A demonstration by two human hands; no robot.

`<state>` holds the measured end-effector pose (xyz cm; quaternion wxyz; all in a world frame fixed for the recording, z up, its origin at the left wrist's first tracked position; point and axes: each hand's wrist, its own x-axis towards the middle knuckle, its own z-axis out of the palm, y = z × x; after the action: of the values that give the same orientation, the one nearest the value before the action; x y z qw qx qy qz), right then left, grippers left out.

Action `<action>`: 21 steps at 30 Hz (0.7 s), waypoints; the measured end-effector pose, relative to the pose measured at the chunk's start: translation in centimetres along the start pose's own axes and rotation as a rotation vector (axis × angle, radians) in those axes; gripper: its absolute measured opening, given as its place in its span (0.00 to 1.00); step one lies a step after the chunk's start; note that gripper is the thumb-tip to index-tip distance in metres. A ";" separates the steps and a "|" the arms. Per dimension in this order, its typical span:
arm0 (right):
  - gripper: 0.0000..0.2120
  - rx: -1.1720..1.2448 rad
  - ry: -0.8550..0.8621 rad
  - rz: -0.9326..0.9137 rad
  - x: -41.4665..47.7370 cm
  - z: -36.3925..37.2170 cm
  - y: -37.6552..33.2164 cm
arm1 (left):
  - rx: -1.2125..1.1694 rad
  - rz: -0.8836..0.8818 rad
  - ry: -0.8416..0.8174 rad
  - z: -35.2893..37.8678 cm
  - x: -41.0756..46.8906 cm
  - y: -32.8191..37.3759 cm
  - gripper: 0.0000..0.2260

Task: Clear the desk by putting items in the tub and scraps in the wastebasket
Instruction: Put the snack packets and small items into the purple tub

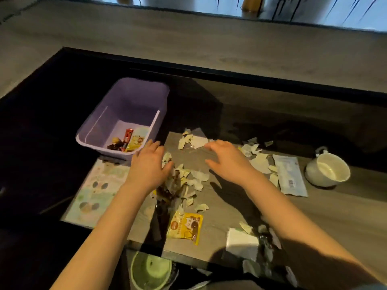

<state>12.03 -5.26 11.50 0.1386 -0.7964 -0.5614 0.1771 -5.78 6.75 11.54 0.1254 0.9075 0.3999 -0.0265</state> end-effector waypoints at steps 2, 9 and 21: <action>0.22 -0.048 0.003 0.039 -2.5 -0.5 2.6 | 0.005 0.030 -0.040 1.2 -0.5 3.0 0.24; 0.21 -0.093 -0.032 0.119 -10.4 -0.8 11.5 | 0.011 0.103 -0.164 5.8 -2.8 11.8 0.23; 0.22 -0.001 -0.203 0.054 -19.7 5.3 17.2 | -0.054 -0.020 -0.402 14.5 -10.6 16.4 0.27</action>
<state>18.19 -29.41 1.96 0.0757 -0.7891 -0.5512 0.2603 -0.21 -15.08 2.43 0.2266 0.8763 0.3763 -0.1977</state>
